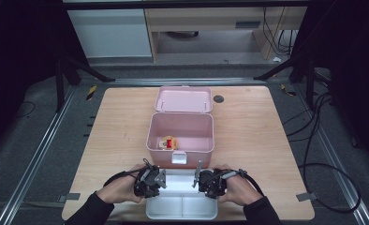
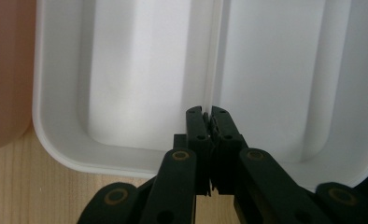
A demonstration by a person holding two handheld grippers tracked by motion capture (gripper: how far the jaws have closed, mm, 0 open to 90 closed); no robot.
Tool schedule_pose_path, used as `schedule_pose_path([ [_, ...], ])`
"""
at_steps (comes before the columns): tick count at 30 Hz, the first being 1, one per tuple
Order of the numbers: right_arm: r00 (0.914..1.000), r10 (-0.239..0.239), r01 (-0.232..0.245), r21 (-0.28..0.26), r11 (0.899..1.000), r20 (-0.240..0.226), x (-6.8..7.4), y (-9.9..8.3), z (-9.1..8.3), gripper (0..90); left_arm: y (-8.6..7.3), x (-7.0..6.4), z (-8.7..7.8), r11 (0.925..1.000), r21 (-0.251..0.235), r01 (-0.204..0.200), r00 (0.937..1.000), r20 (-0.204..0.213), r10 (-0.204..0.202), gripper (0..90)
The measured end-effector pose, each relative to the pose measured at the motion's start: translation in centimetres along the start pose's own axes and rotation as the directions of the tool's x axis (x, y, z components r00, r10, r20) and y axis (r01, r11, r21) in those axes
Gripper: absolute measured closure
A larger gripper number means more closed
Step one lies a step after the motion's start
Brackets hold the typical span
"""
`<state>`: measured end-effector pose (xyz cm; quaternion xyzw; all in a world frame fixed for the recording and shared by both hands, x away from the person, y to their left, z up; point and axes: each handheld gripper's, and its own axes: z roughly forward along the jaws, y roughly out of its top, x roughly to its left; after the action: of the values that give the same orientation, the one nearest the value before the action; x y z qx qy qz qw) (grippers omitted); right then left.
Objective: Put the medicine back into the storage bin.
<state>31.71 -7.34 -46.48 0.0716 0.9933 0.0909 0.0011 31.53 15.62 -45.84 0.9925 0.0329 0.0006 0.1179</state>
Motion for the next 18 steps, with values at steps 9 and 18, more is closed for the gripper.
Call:
schedule_pose_path([
  [9, 0.9995, -0.005, 0.002, -0.068, 0.998, -0.031, 1.1, -0.3, -4.0, 86.7, 0.6, -1.0, -4.4, 0.9995, -0.022, -0.023, 0.9994, 0.026, 0.024, 88.3],
  [18, 0.9993, -0.011, 0.008, -0.088, 0.996, -0.036, 1.8, 0.0, -8.3, 87.2, 1.7, -1.5, -8.7, 0.9975, -0.029, -0.064, 0.9978, 0.013, 0.064, 88.7],
])
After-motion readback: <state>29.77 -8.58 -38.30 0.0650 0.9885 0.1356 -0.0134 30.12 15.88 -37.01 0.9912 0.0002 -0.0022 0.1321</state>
